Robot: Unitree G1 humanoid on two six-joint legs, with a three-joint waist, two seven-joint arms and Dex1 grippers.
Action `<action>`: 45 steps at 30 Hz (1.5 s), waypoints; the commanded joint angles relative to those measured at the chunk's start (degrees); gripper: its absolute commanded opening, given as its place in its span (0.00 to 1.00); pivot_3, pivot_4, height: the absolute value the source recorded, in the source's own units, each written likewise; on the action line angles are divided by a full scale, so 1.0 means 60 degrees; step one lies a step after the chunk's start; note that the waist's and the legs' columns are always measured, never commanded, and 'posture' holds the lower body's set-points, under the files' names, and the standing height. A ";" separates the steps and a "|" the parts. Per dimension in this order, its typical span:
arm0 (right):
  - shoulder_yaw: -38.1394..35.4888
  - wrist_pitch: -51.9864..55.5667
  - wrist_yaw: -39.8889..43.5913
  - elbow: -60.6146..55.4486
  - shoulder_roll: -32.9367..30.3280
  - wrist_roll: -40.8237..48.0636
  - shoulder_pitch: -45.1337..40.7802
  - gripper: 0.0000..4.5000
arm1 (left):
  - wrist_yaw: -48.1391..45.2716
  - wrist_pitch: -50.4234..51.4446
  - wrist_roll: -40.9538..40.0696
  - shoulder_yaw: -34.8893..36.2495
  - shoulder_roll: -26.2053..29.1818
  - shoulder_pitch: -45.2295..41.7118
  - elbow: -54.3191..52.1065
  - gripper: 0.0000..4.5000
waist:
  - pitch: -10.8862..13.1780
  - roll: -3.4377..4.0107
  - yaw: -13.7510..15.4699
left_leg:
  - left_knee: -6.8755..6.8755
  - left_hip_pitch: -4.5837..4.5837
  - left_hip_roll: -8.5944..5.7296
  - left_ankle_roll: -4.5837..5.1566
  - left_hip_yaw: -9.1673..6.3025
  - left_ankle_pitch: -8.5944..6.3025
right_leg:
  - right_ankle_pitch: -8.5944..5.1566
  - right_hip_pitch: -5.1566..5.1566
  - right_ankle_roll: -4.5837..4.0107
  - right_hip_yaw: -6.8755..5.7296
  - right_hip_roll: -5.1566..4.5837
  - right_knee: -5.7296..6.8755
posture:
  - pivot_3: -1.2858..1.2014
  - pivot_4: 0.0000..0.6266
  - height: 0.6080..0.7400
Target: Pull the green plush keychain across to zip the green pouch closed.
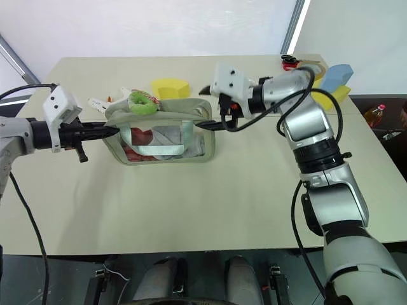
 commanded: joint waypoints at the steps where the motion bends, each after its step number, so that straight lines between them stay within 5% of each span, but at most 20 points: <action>1: -0.0286 0.0501 -0.0546 -0.0838 0.0653 0.0567 -0.0395 0.89 | -0.0040 -0.0061 0.0088 0.0052 0.0095 -0.0083 -0.0062 0.00 | 0.0000 0.0000 -0.0004 | -0.0001 0.0000 0.0000 0.0000 0.0000 0.0000 | 0.0000 0.0000 0.0000 0.0000 0.0000 0.0000 | 0.52 0.24 1.00; 8: 0.0390 0.0302 -0.1479 -0.0555 0.2204 0.0277 -0.0340 0.89 | -0.0014 0.0023 0.0080 0.0045 0.0040 -0.0111 -0.0122 0.00 | 0.0000 0.0000 -0.0008 | 0.0000 -0.0001 -0.0004 0.0000 -0.0001 0.0000 | 0.0000 0.0000 0.0000 0.0000 -0.0001 0.0004 | 0.52 0.24 1.00; 20: 0.0963 -0.0524 -0.2015 0.0966 0.2998 -0.0553 -0.0601 0.89 | -0.0072 0.0070 0.0109 -0.0078 -0.0046 -0.0265 -0.0167 0.00 | 0.0000 0.0000 -0.0013 | 0.0000 -0.0001 -0.0007 -0.0002 -0.0003 0.0001 | 0.0000 -0.0002 0.0000 -0.0001 -0.0001 0.0009 | 0.52 0.24 1.00; 23: 0.0889 -0.0617 -0.2109 0.1172 0.3090 -0.0617 -0.0655 0.70 | -0.0089 0.0041 0.0137 -0.0131 -0.0071 -0.0293 -0.0163 0.00 | 0.0000 0.0000 -0.0003 | 0.0000 -0.0001 -0.0007 -0.0002 -0.0004 0.0001 | 0.0000 -0.0002 0.0000 -0.0002 -0.0001 0.0009 | 0.52 0.24 1.00; 30: 0.0685 -0.0703 -0.2224 0.1264 0.2956 -0.0591 -0.0641 0.01 | -0.0093 0.0002 0.0176 -0.0170 -0.0146 -0.0434 -0.0007 0.00 | 0.0000 0.0000 0.0001 | 0.0000 -0.0001 -0.0008 -0.0002 -0.0004 0.0001 | 0.0000 0.0000 0.0000 -0.0002 -0.0001 0.0009 | 0.52 0.24 1.00; 37: -0.0584 0.0801 -0.2935 0.0146 0.2075 -0.0072 -0.0716 0.01 | -0.0134 -0.0074 0.0237 -0.0228 -0.0199 -0.0529 0.0123 0.00 | 0.0000 0.0000 0.0090 | 0.0002 -0.0008 -0.0010 -0.0001 -0.0006 0.0001 | 0.0000 -0.0001 0.0000 -0.0002 -0.0006 0.0007 | 0.52 0.24 1.00; 45: -0.0993 0.1976 -0.3962 -0.1794 -0.0960 -0.1365 0.0922 0.01 | -0.0160 -0.0261 0.0353 -0.0271 -0.0204 -0.0447 0.0282 0.00 | -0.0001 -0.0001 0.0272 | 0.0003 -0.0009 -0.0015 0.0006 0.0004 -0.0004 | 0.0000 0.0002 0.0000 -0.0001 -0.0010 -0.0008 | 0.52 0.24 1.00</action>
